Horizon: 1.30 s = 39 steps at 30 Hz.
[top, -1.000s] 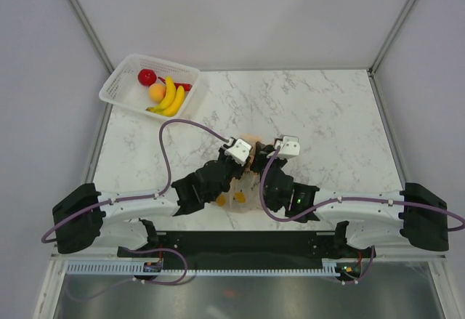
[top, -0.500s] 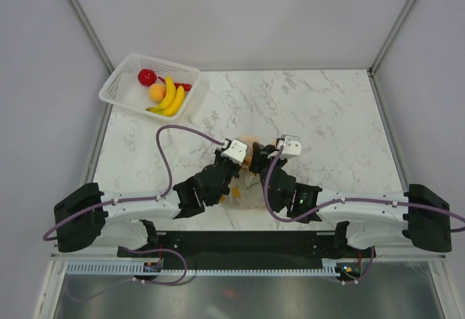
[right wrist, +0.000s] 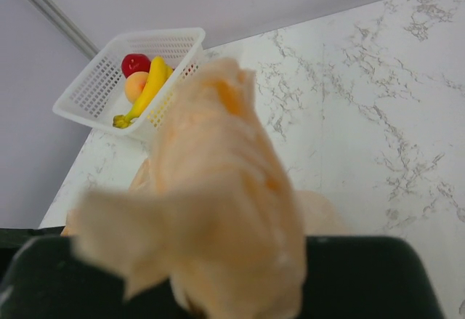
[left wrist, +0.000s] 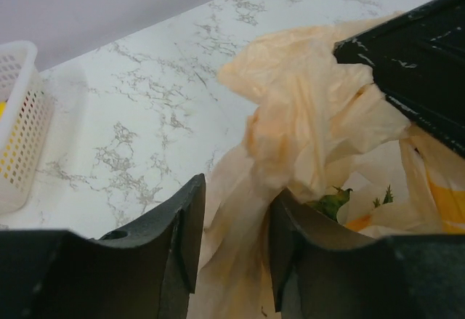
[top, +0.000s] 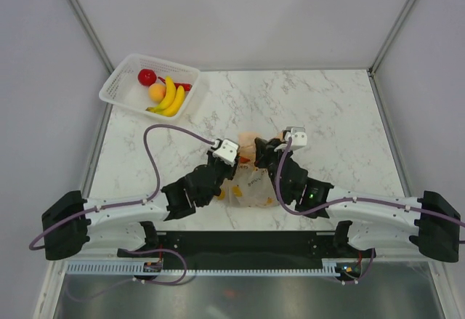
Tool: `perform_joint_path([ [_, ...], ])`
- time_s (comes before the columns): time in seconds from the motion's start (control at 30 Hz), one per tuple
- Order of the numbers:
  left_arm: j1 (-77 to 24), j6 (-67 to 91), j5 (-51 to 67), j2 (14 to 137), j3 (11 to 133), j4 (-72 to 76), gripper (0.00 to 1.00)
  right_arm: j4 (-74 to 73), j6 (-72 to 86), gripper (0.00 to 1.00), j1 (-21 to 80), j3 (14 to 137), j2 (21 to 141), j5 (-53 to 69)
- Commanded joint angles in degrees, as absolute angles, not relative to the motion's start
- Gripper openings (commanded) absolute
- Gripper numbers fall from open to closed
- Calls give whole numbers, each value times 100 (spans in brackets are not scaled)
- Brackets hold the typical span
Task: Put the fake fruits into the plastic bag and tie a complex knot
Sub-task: Tie the plastic bag at the center of the board.
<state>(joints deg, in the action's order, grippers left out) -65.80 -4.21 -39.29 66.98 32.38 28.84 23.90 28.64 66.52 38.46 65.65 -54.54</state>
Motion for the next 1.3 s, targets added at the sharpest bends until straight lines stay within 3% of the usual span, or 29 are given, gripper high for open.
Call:
perform_joint_path([
  [0.0, -6460, 245, -4062, 6127, 3059, 2146, 46, 2417, 2655, 0, 6399, 3718, 6161, -5406],
  [0.37, -6451, 1133, -3674, 4281, 3189, 282, 73, 2469, 2540, 0, 6355, 3665, 6179, -5204],
  [0.57, -6442, 1652, -3490, 4210, 3664, -130, 94, 2793, 2014, 0, 6354, 3543, 6152, -4677],
  [0.73, -6442, 1872, -3568, 4719, 4261, -421, 100, 3138, 1530, 0, 6328, 3471, 6126, -3666],
  [0.87, -6154, 1924, -3762, 4896, 4491, -650, 100, 3094, 1424, 0, 6302, 3595, 6170, -3445],
  [0.9, -5682, 2142, -3588, 4861, 4509, -763, 100, 3094, 1406, 0, 6302, 3612, 6161, -3428],
  [0.93, -5391, 2266, -2977, 4808, 4457, -765, 100, 3068, 1389, 0, 6276, 3647, 6152, -3402],
  [1.07, -4115, 2505, -1269, 4675, 4394, -589, 84, 3067, 1354, 0, 6249, 3683, 6179, -3261],
  [1.2, -3132, 2557, 234, 5253, 4605, -659, 79, 3041, 1345, 0, 6197, 3691, 6196, -3112],
  [1.23, -2955, 2601, 1055, 5412, 4623, -433, 78, 3024, 1345, 0, 6196, 3700, 6196, -3094],
  [1.27, -2779, 2697, 1594, 5632, 4606, -187, 72, 3006, 1353, 0, 6188, 3709, 6205, -3076],
])
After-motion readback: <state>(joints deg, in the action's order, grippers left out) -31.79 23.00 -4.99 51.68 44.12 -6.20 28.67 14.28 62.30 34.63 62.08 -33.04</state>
